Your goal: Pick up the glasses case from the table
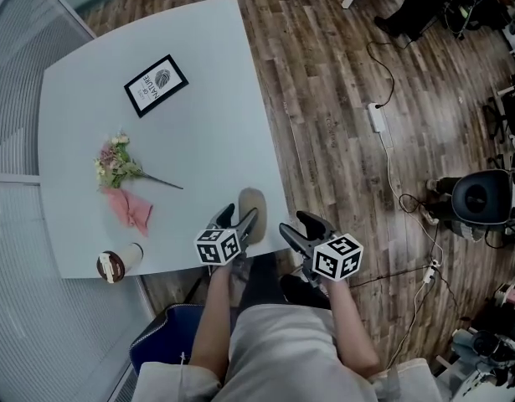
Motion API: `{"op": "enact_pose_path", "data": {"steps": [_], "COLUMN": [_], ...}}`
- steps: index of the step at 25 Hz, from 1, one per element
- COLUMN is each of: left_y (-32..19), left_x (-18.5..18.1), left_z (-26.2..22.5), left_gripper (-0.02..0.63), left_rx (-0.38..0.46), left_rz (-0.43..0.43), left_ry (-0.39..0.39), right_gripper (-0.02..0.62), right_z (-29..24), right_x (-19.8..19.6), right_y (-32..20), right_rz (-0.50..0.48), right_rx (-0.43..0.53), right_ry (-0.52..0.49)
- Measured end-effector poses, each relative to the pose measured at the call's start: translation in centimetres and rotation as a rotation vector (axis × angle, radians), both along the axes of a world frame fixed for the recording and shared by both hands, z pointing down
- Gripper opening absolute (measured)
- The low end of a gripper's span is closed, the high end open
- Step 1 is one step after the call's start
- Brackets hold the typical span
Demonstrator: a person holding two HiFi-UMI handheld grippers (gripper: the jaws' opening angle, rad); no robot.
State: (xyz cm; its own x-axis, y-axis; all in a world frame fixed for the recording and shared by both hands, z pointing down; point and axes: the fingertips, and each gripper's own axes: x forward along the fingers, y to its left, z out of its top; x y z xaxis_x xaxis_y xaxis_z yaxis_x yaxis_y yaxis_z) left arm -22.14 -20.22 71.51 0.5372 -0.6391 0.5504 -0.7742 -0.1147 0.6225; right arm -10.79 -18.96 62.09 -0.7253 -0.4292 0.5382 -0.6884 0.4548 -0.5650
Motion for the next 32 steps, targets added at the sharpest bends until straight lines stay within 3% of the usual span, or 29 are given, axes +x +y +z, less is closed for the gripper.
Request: {"op": "enact_pose_path", "data": {"steps": [11,22,32], "left_y": [-0.2,-0.7,-0.7], "left_x": [2.0,5.1,5.9], "left_z": [-0.2,0.0,0.1], "left_gripper": [0.306,0.310,0.308], "left_rx": [-0.037,-0.041,-0.051], "left_rz": [0.024,0.078,0.069], "left_ry": [0.052,0.051,0.034], "right_gripper": [0.250,0.250,0.250], "right_z": [-0.2,-0.2,-0.1], "right_x": [0.9,2.3,3.8], "right_y": [-0.1,0.0,0.2], "right_rz": [0.024,0.044,0.066], "right_rx": [-0.003,-0.004,-0.012], "right_ry": [-0.006,0.012,0.007]}}
